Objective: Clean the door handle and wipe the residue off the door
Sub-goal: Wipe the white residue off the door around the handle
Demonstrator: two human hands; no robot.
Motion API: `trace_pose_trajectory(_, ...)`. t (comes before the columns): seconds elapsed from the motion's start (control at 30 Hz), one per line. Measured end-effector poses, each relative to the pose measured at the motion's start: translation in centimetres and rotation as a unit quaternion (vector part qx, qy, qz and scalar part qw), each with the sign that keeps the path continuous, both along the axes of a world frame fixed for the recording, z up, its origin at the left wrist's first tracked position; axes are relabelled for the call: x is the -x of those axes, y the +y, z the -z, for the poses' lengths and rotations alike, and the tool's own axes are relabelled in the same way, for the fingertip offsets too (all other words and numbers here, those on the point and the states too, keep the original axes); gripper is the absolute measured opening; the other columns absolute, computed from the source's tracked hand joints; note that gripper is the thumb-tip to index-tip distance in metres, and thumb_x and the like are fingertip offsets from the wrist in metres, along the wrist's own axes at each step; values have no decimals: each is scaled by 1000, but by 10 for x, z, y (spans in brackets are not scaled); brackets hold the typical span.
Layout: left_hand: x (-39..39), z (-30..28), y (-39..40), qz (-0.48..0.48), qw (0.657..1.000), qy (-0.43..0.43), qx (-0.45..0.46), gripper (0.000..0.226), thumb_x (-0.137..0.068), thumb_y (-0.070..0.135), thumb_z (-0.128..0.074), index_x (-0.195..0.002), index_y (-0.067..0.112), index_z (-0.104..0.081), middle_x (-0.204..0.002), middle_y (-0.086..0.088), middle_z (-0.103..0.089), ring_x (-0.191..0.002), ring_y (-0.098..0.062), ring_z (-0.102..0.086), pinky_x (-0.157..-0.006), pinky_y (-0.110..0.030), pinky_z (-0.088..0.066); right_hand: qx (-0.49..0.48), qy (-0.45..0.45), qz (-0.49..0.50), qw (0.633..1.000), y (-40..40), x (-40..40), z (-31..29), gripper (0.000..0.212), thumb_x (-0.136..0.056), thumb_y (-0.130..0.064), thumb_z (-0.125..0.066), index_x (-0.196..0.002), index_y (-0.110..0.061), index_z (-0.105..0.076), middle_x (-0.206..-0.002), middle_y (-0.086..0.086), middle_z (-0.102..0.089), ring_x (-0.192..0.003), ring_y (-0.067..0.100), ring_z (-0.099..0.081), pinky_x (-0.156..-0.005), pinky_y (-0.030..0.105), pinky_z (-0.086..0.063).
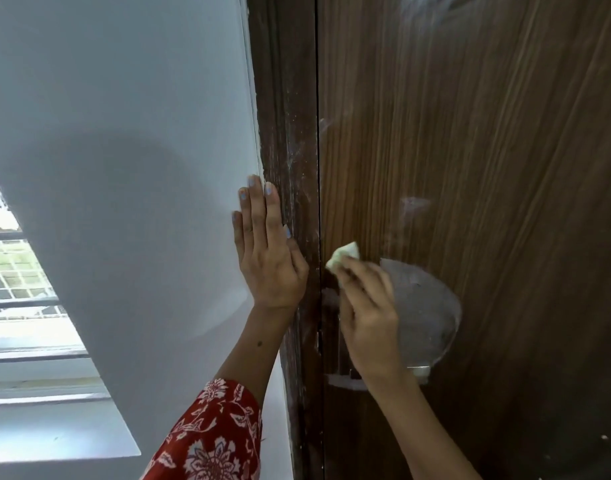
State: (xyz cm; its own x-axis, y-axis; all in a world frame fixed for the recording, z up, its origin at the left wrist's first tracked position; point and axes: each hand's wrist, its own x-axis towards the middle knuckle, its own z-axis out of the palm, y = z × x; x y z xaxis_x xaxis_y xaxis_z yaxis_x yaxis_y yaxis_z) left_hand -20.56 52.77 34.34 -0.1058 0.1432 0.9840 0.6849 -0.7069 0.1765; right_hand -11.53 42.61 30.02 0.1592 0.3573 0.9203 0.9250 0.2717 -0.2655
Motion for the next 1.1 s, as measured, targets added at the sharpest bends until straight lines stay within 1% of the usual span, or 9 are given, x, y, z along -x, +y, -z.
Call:
trace_pose_trajectory(0.1, -1, 0, -1, 1, 1000, -2, -3, 52, -93, 11, -31, -144, 2, -25, -150, -25, -33, -143, -33, -22, -121, -39, -11, 43, -59, -10, 997, -4, 0, 13, 26, -76, 1, -64, -101, 2, -69, -107, 14, -67, -102, 18, -49, -89, 27, -49)
trace_pose_trajectory(0.27, -1, 0, -1, -3, 1000, -2, -3, 52, -93, 8, -34, -143, -1, -28, -149, -26, -34, -142, -36, -24, -119, -43, -14, -4, 54, 22, 998, -7, -7, 12, 30, -81, -1, -58, -111, 3, -64, -117, 18, -60, -112, 21, -45, -98, 29, -43)
trace_pose_trajectory(0.4, -1, 0, -2, -5, 1000, 0, -5, 51, -93, 8, -34, -143, -2, -28, -149, -26, -35, -141, -36, -24, -119, -45, -16, 51, -36, -34, 997, -2, 7, 20, 28, -79, 3, -68, -107, 6, -66, -112, 19, -64, -107, 26, -53, -91, 33, -50)
trace_pose_trajectory(0.47, 0, 0, -1, -8, 1000, 4, -2, 52, -93, 8, -35, -144, -1, -26, -149, -26, -34, -142, -36, -23, -119, -43, -15, 48, -30, -24, 998, -5, 1, 25, 27, -74, 3, -73, -101, 5, -69, -105, 18, -66, -97, 26, -58, -87, 29, -51)
trace_pose_trajectory(0.57, -1, 1, -1, -13, 1000, 6, -1, 52, -93, 8, -35, -144, 0, -26, -149, -26, -34, -142, -36, -24, -120, -42, -13, -7, 56, 7, 998, -4, -3, 23, 25, -77, 1, -69, -101, 6, -68, -106, 22, -64, -99, 22, -53, -91, 24, -45)
trace_pose_trajectory(0.73, 0, 1, 0, -9, 1000, 5, -6, 52, -94, 9, -33, -144, 0, -26, -149, -26, -34, -142, -36, -24, -119, -43, -14, 52, -33, -47, 997, -1, 7, 30, 24, -77, 1, -71, -101, 5, -69, -107, 17, -65, -99, 24, -59, -87, 32, -51)
trace_pose_trajectory(0.9, 0, 2, 1, -12, 1000, 9, -6, 52, -94, 10, -33, -144, 1, -25, -149, -26, -34, -141, -37, -25, -119, -42, -14, -24, 55, -14, 998, -4, -3, 27, 27, -77, 5, -68, -104, 7, -67, -108, 23, -61, -103, 21, -50, -94, 23, -44)
trace_pose_trajectory(1.03, 0, 1, 0, -10, 1000, 8, -10, 51, -95, 11, -32, -144, 1, -25, -148, -26, -35, -141, -36, -25, -119, -42, -14, 30, -9, -57, 998, -1, 8, 27, 23, -78, 2, -69, -100, 7, -68, -105, 19, -64, -101, 18, -50, -91, 25, -46)
trace_pose_trajectory(1.1, 0, 1, -1, -10, 1000, 10, -8, 51, -94, 10, -32, -144, 0, -25, -148, -26, -35, -141, -36, -25, -119, -43, -14, 38, -2, -41, 998, -6, 3, 32, 21, -76, 3, -72, -97, 6, -70, -102, 18, -65, -98, 16, -51, -90, 25, -46)
